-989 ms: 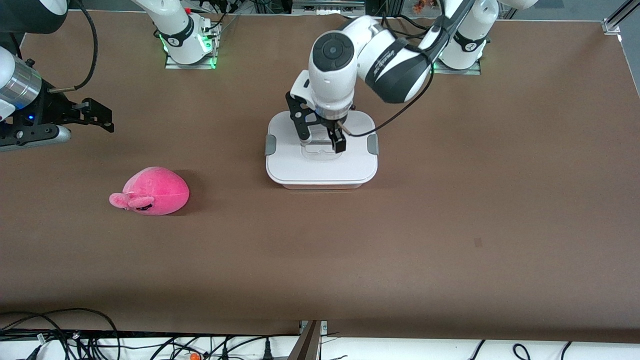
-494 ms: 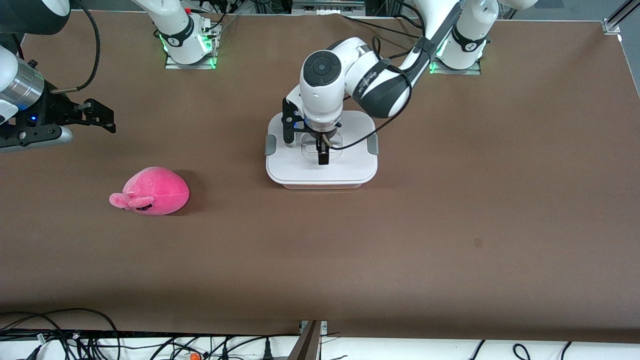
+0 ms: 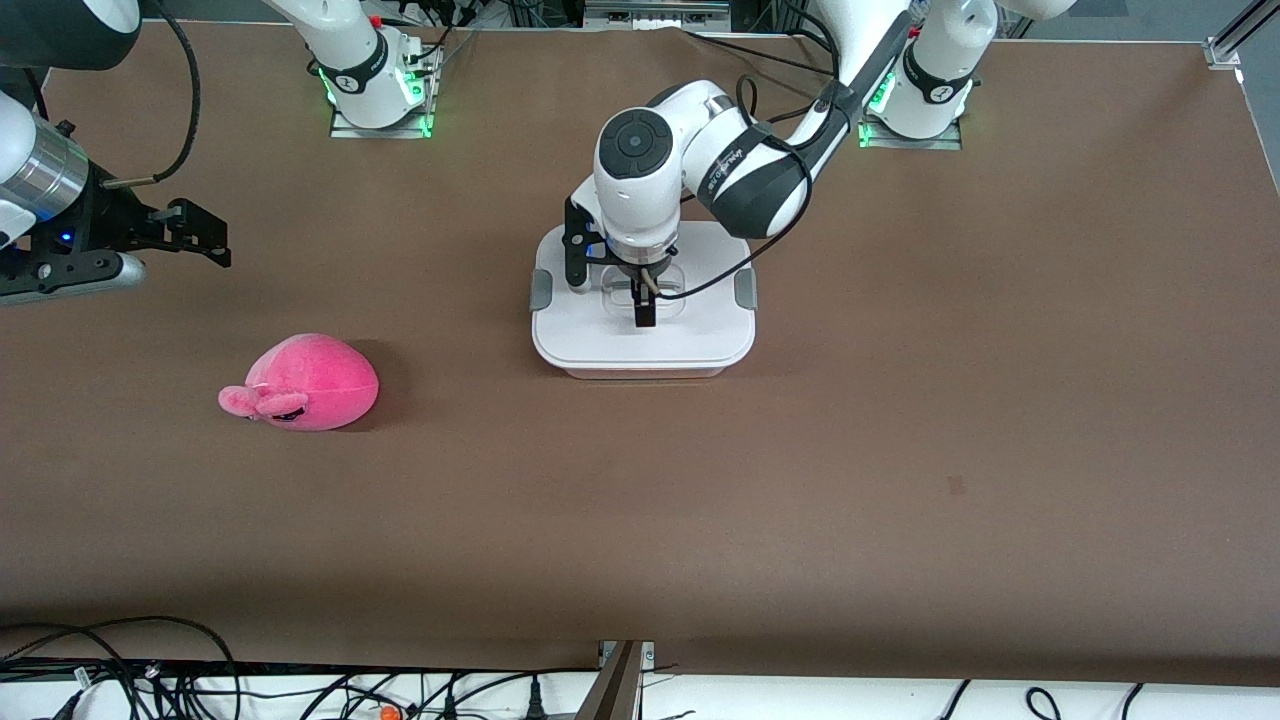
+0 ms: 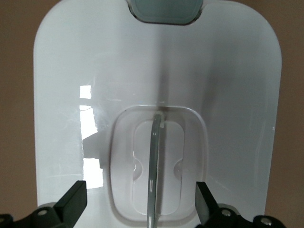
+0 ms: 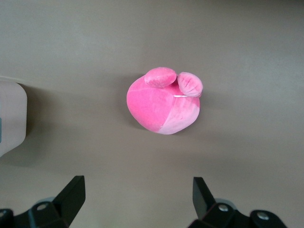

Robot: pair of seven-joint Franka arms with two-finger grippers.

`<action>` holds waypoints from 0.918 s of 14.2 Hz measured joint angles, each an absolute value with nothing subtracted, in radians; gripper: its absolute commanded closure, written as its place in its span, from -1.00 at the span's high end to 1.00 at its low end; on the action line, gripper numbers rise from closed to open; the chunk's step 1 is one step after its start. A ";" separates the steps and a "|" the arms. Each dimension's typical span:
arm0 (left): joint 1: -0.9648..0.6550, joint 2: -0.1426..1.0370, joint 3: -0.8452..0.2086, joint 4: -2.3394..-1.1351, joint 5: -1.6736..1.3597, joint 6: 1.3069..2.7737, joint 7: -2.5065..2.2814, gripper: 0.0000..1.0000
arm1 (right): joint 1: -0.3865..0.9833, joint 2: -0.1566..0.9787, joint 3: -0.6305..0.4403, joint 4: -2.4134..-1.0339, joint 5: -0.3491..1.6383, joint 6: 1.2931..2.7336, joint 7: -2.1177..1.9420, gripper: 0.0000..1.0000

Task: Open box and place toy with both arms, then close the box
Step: 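Lift the lid off with the left gripper while the right gripper grasps the plush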

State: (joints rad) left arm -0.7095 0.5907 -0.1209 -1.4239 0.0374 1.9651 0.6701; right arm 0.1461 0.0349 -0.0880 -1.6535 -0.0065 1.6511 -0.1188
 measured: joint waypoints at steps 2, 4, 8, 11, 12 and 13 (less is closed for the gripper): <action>-0.711 0.592 -0.121 -1.428 0.037 1.965 0.675 0.89 | 0.145 0.036 -0.089 -1.661 -0.007 1.651 -0.118 1.00; -0.712 0.592 -0.122 -1.428 0.037 1.965 0.675 -0.22 | 0.144 0.046 -0.090 -1.667 -0.007 1.652 -0.117 1.00; -0.712 0.587 -0.121 -1.418 0.037 1.941 0.674 -0.85 | 0.141 0.072 -0.093 -1.668 -0.008 1.669 -0.117 1.00; -0.712 0.581 -0.121 -1.409 0.037 1.930 0.674 -1.00 | 0.140 0.108 -0.094 -1.676 -0.008 1.718 -0.115 1.00; -0.712 0.579 -0.122 -1.408 0.037 1.927 0.674 -1.00 | 0.136 0.131 -0.096 -1.683 -0.008 1.745 -0.114 1.00; -0.712 0.576 -0.122 -1.408 0.037 1.925 0.674 -1.00 | 0.130 0.156 -0.098 -1.694 -0.008 1.779 -0.114 1.00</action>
State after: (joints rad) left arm -0.7116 0.5764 -0.1215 -1.4078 0.0375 1.9253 0.6738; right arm 0.1302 0.1556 -0.0983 -1.6936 -0.0078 1.7792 -0.1141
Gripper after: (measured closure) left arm 0.859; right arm 0.000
